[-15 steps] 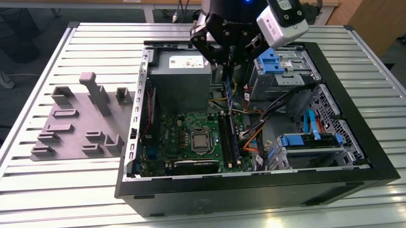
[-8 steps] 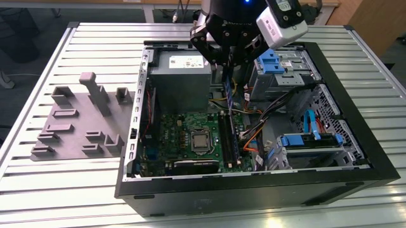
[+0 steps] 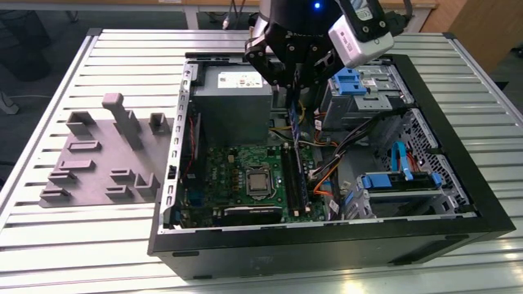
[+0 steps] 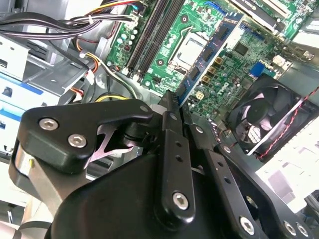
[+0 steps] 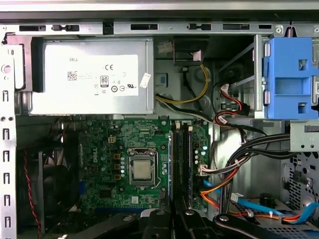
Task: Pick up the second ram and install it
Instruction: 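Insert the second ram into the second slot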
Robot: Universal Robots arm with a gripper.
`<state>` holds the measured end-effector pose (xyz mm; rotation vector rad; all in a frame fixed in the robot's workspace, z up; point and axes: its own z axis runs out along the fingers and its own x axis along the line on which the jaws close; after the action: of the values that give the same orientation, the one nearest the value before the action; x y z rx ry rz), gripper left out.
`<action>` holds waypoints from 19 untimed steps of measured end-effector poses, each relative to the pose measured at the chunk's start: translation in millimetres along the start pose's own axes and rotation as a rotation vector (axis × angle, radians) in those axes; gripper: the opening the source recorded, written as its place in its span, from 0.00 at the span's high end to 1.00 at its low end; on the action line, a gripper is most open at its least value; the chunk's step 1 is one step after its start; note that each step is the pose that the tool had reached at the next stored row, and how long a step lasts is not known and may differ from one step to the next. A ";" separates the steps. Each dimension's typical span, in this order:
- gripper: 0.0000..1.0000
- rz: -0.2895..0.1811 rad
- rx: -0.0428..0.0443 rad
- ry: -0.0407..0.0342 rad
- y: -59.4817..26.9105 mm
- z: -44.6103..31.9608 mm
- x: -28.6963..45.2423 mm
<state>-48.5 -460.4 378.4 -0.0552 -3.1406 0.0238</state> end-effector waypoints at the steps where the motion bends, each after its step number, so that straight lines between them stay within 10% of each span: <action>1: 0.86 0.007 0.0001 0.0001 0.0 0.8 0.0; 12: 0.86 0.057 0.0056 -0.0022 -0.3 5.9 0.7; 19: 0.86 0.001 0.0024 -0.0033 -0.2 9.7 0.6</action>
<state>-49.1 -460.8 368.7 -0.0568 -3.1438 0.0277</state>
